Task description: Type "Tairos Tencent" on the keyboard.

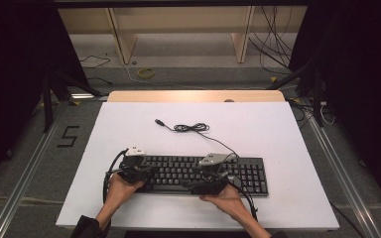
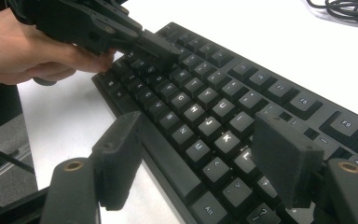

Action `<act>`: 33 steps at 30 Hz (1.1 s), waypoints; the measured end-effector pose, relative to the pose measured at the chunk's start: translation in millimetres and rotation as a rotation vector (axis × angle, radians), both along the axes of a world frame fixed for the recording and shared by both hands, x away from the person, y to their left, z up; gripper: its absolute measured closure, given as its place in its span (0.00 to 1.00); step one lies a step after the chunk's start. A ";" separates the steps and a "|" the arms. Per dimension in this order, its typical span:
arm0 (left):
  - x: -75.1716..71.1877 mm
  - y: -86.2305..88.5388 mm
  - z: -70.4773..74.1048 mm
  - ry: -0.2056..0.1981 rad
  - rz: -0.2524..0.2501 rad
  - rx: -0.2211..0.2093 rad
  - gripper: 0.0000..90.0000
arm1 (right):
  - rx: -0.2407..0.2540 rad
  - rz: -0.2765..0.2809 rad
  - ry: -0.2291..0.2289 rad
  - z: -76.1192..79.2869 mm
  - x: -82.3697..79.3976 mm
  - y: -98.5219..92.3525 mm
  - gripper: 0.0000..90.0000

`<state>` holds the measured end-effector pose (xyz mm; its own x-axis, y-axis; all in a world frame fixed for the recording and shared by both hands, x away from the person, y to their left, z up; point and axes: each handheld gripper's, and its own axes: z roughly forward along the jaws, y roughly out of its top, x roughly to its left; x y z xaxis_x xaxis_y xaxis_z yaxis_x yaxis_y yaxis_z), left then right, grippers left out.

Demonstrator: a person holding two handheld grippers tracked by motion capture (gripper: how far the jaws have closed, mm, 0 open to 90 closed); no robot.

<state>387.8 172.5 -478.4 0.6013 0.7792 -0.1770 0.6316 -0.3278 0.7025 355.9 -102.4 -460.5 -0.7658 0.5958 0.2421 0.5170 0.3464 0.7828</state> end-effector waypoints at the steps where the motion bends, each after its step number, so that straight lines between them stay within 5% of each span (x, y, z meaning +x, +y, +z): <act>1: -0.1 -0.4 -0.3 0.001 0.005 -0.005 0.99 | 0.000 0.000 0.000 0.0 -0.1 0.0 0.38; 9: -0.7 -0.5 1.0 0.000 0.005 0.003 0.99 | -0.002 0.002 0.000 0.0 -0.7 1.0 0.39; 18: -5.6 6.1 10.6 -0.007 0.012 -0.070 0.85 | 0.005 0.000 -0.008 0.6 0.5 2.8 0.42; 33: -21.6 18.4 19.1 -0.028 -0.002 -0.177 0.51 | -0.012 0.015 -0.016 -0.5 4.3 13.8 0.79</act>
